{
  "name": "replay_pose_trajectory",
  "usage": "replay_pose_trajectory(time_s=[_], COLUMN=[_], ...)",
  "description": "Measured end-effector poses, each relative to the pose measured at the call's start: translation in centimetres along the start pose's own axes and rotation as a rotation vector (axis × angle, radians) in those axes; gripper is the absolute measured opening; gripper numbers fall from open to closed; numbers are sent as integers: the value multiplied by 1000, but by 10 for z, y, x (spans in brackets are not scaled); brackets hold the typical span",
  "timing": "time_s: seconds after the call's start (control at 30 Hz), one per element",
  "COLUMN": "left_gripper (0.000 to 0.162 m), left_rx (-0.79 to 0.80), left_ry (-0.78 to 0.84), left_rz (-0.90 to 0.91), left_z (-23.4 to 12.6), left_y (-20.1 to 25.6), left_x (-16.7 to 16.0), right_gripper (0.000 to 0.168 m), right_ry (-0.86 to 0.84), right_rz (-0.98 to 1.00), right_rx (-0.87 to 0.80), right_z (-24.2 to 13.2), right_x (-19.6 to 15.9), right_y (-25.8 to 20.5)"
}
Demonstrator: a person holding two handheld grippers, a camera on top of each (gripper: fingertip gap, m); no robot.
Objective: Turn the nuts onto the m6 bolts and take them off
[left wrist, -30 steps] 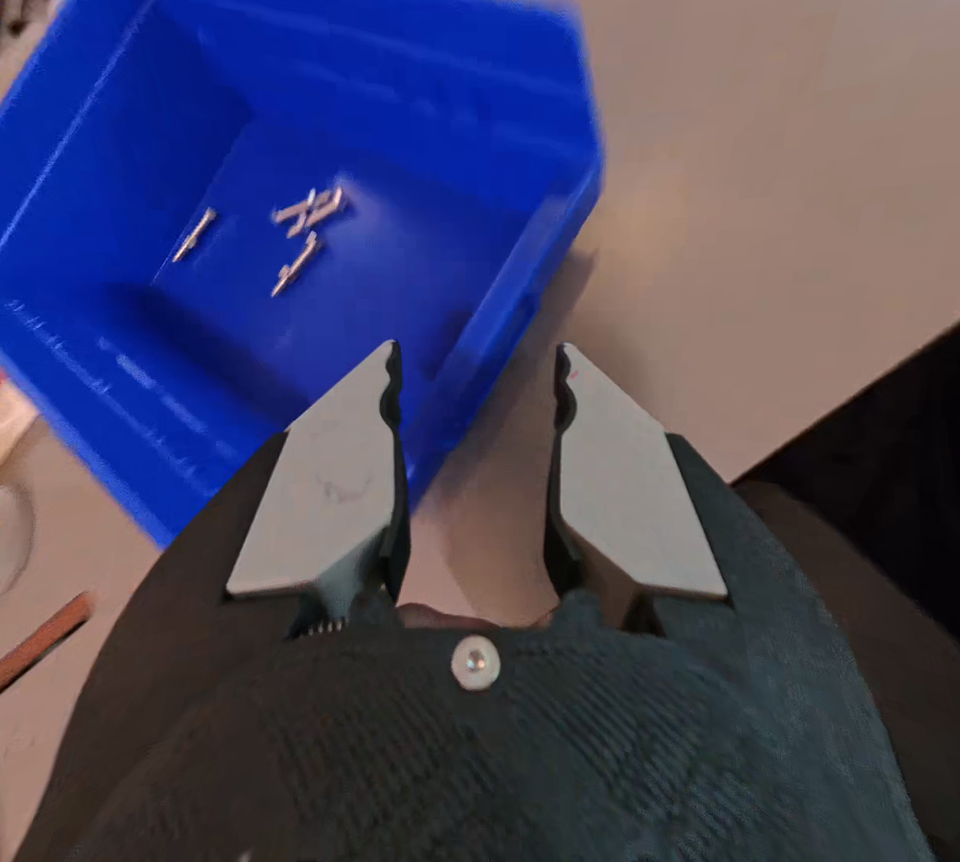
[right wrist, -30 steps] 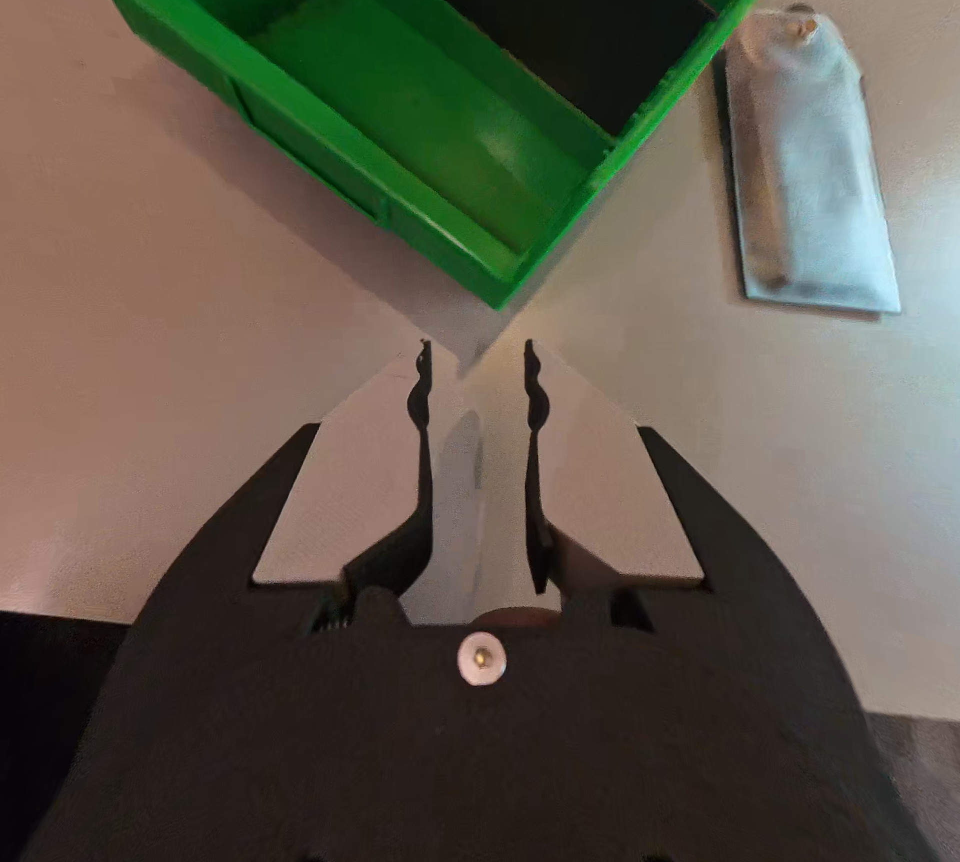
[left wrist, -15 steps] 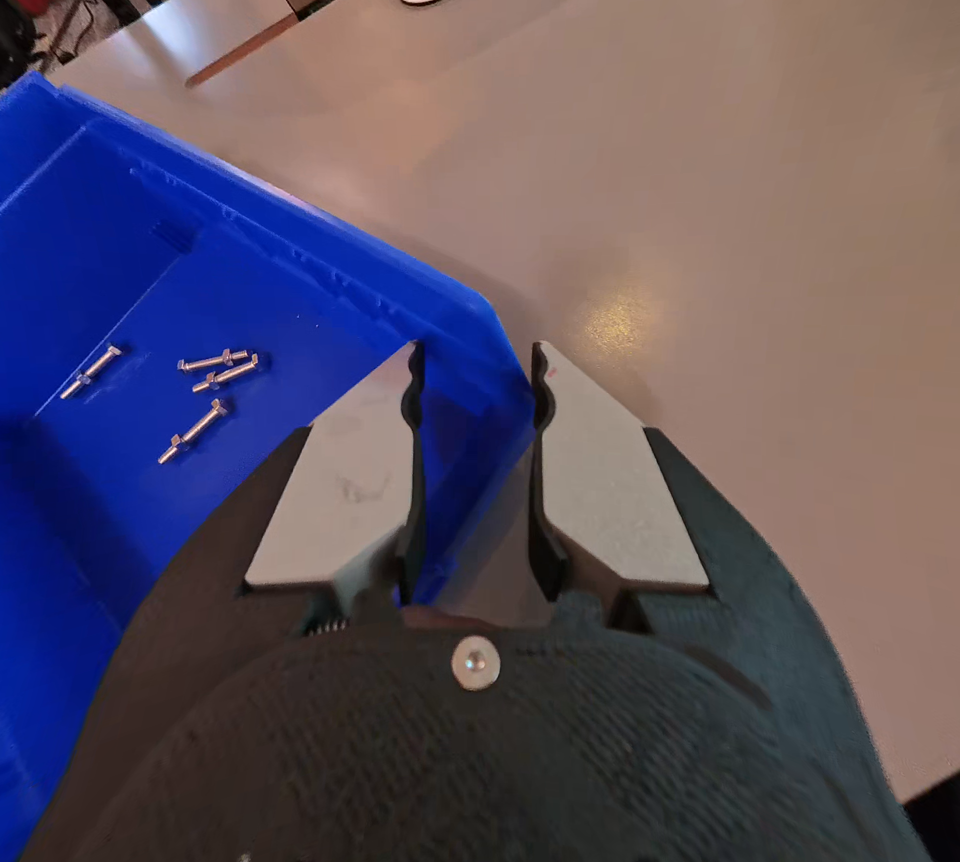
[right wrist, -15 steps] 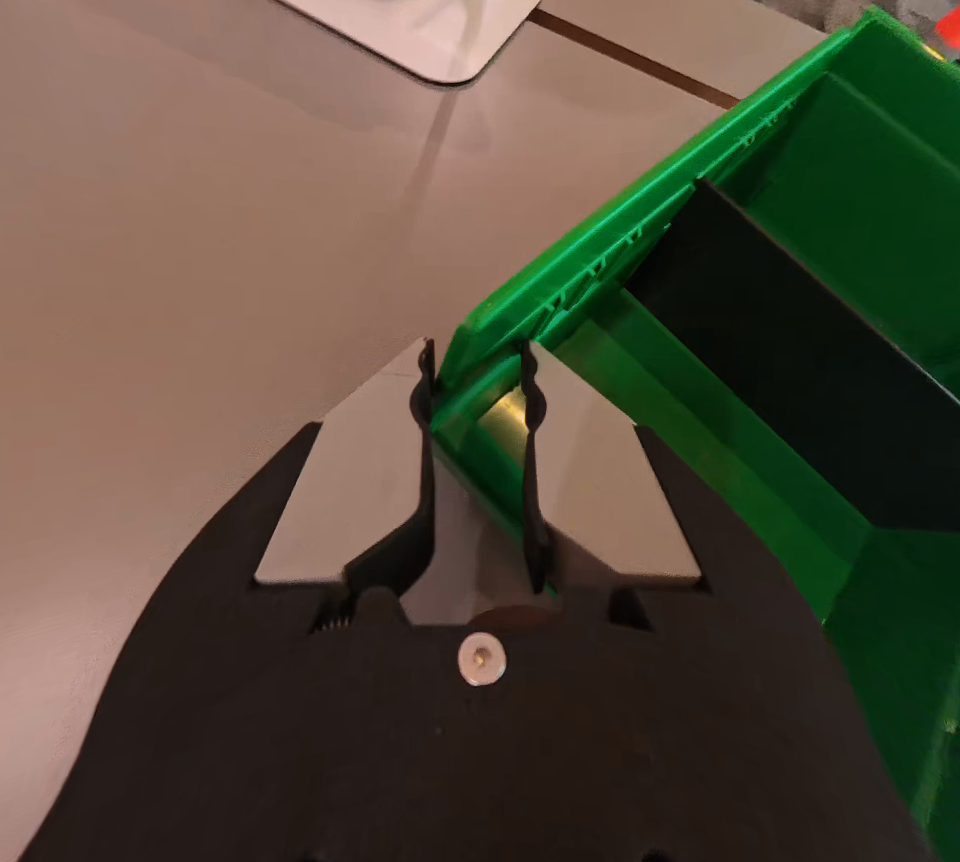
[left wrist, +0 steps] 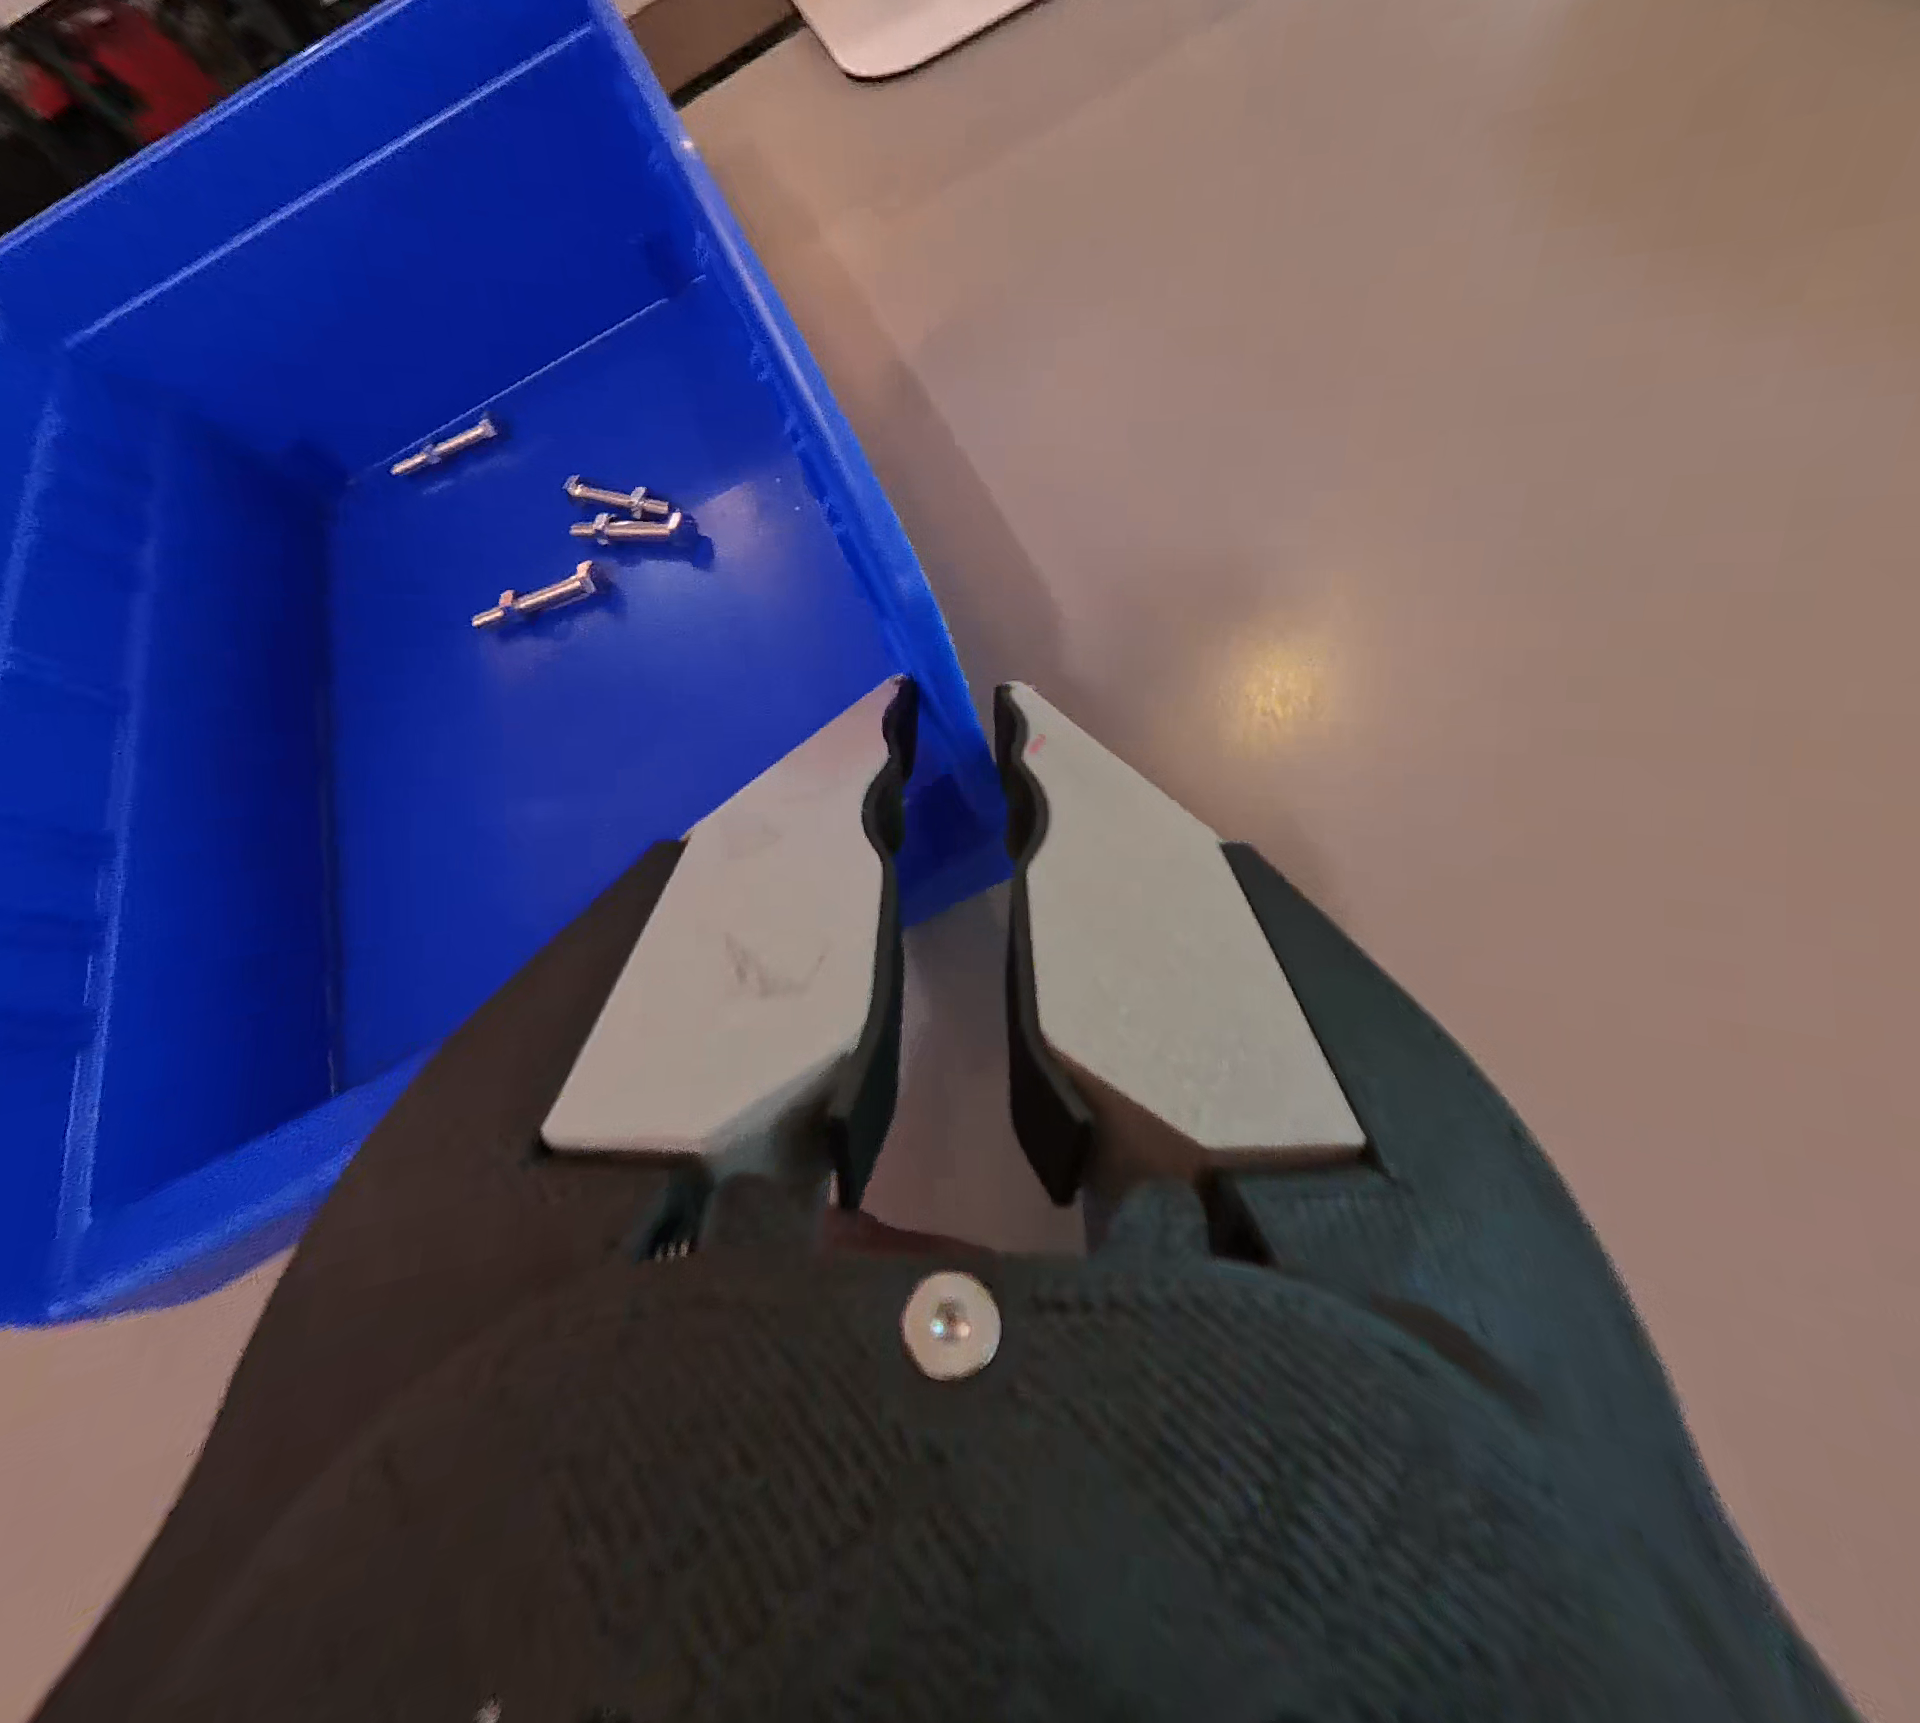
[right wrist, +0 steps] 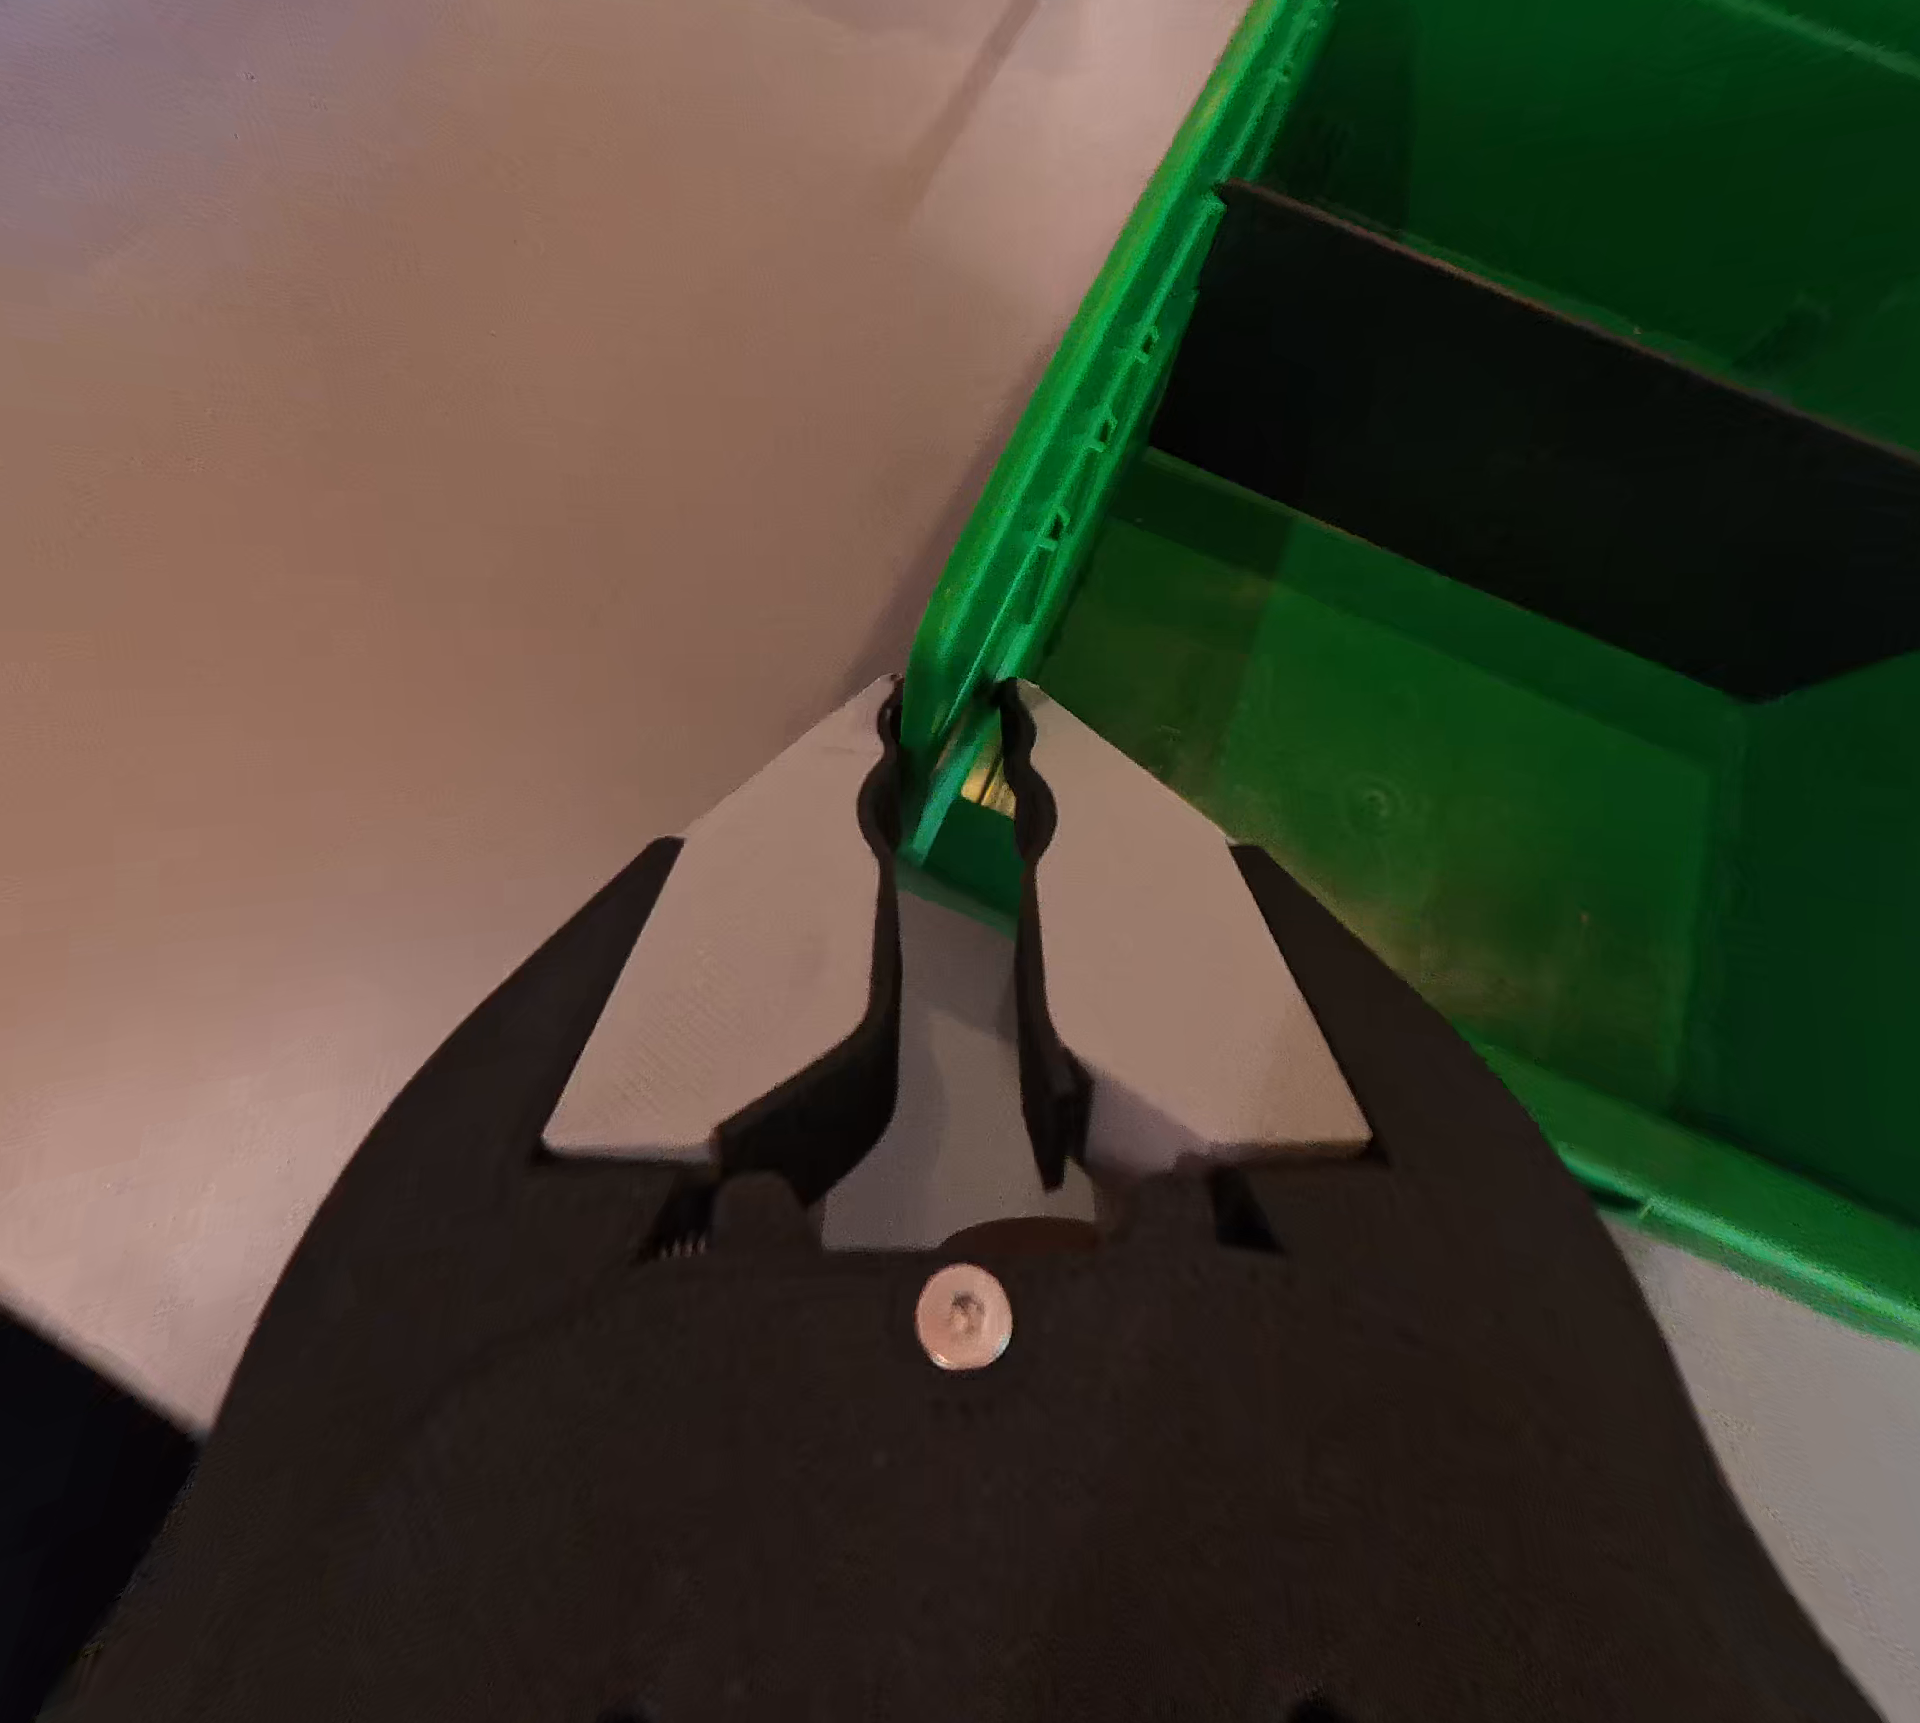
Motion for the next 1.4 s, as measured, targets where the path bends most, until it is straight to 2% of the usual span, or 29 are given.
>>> replay_pose_trajectory(time_s=[0.03, 0.17, 0.3, 0.37, 0.53, 0.57, 0.63, 0.73, 0.8, 0.83, 0.93, 1.0, 1.07, 1.13, 1.2, 1.3, 1.4], left_gripper=[12, 6, 2, 2, 3, 11, 25, 46, 60, 66, 63, 60, 57, 66, 66, 66, 64], left_rx=[31, 203, 192, 198, 209, 159, 77, -8, -24, -16, -64, -233, -360, -342, -290, -189, -190], left_ry=[-3, 33, 53, 48, 56, 76, 83, 56, 67, 79, 194, 303, 307, 262, 255, 308, 298], left_rz=[-30, -48, -240, -272, -297, -285, -278, -249, -211, -200, -237, -225, -158, -80, -55, -29, -24], left_z=[3, -4, -26, -36, -39, -39, -40, -49, -61, -67, -94, -113, -107, -72, -33, 11, 41], left_y=[1, -1, -22, -23, 4, 16, 37, 56, 56, 50, 38, 64, 103, 128, 140, 146, 156], left_x=[3, -1, -22, -28, -16, -9, -2, 1, 5, 11, 49, 81, 93, 93, 97, 110, 113], right_gripper=[12, 2, 3, 4, 9, 10, 9, 13, 27, 28, 36, 42, 50, 55, 59, 59, 60], right_ry=[13, 3, 12, 10, -64, -76, -67, 65, 162, 217, 345, 374, 363, 333, 314, 295, 282], right_rz=[11, -63, -12, -2, -102, -114, -110, -118, -144, -162, -204, -204, -196, -186, -185, -228, -223], right_rx=[-56, -351, -377, -404, -527, -539, -515, -456, -382, -341, -143, 34, 182, 274, 307, 240, 232], right_z=[4, 5, -5, -12, -21, -22, -25, -48, -68, -77, -81, -60, -24, 18, 59, 116, 151], right_x=[3, 5, -3, -8, -15, -16, -16, 1, 21, 34, 72, 90, 101, 111, 123, 137, 140], right_y=[5, 21, 22, 24, 24, 23, 18, 1, -20, -32, -72, -98, -115, -123, -123, -106, -100])
Point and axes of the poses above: each gripper's, where its closed fingertips meet, z out along the fingers, x out of its top, y = z × x across the jaws, the point moved 1 cm from there along -z, back along the fingers, and after that the axes turned 11 degrees about x, right-handed, at the moved point
